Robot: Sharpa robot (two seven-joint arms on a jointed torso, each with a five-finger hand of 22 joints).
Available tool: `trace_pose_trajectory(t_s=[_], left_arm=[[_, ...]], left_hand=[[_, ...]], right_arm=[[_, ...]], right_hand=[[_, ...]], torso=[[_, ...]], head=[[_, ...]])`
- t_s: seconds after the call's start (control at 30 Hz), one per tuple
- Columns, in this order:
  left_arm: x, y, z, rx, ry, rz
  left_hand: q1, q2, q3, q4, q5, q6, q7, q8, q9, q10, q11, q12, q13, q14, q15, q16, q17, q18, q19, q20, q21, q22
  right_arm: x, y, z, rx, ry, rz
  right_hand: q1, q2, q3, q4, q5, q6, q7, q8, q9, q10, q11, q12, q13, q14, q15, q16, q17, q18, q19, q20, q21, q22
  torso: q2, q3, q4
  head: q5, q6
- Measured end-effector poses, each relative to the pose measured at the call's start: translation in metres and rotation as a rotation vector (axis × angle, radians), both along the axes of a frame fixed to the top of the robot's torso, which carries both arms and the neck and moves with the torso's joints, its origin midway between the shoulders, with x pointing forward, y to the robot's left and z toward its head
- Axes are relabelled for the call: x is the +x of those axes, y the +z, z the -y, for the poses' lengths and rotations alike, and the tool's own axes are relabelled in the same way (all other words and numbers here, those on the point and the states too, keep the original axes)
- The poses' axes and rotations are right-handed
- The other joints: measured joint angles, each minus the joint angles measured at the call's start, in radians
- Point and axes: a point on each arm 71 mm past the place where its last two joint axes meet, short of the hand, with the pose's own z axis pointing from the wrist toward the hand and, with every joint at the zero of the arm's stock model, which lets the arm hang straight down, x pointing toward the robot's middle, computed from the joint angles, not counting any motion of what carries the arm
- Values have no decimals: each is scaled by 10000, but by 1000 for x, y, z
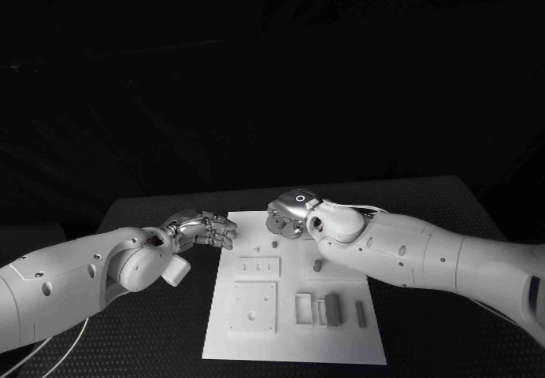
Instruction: Assemble the parts on the task board
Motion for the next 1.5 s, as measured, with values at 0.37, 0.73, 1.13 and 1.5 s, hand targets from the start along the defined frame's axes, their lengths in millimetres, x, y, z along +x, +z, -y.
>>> trace_pose_trajectory(t_s=[0.37, 0.73, 1.13, 1.5], left_arm=[[1, 0, 2, -4, -27, 2], [1, 0, 2, -3, -27, 4], [1, 0, 3, -5, -37, 4], [1, 0, 3, -1, -31, 4]], left_hand=[[0, 0, 0, 0, 0, 0, 0, 0, -1, 0, 0, 0, 8, 0, 0, 0, 9, 0, 0, 0, 0, 8], [0, 0, 0, 0, 0, 0, 0, 0, -2, 0, 0, 0, 6, 0, 0, 0, 8, 0, 0, 0, 0, 7], [0, 0, -26, 26, 0, 0, 0, 0, 6, 0, 0, 0, 5, 0, 0, 0, 17, 0, 0, 0, 0, 6], [0, 0, -26, 26, 0, 0, 0, 0, 5, 0, 0, 0, 13, 0, 0, 0, 26, 0, 0, 0, -38, 14]], right_arm=[[0, -10, -19, -195, 197, -47], [7, -15, -16, -382, -95, -19], [7, -17, -19, -422, -60, -62], [9, -18, -19, -451, -128, -126]], right_hand=[[-89, -92, 0, -1, 0, 34, -34, 155, 0, 18, -18, 0, -24, 16, 19, 0, -1, -1, 31, -1, -1, 0], [-59, -87, -2, -4, 0, 35, -35, 176, 0, 20, -20, 0, -34, 30, 37, 0, -1, -1, 30, 1, -2, 0], [-22, -101, -6, -8, 0, 51, -51, 177, 0, 37, -37, -1, -93, 30, 45, 0, -11, -1, 29, 3, -2, 0], [-158, -477, 71, 69, 0, 58, -58, -130, 201, -5, 5, 0, -236, -15, 120, -86, -42, -1, 27, 4, -30, 0]], torso=[[-2, -1, 12], [-4, -2, 1], [-4, 11, -12], [-4, 6, -12]], head=[[48, -27], [81, -24], [127, -56], [155, -89]])
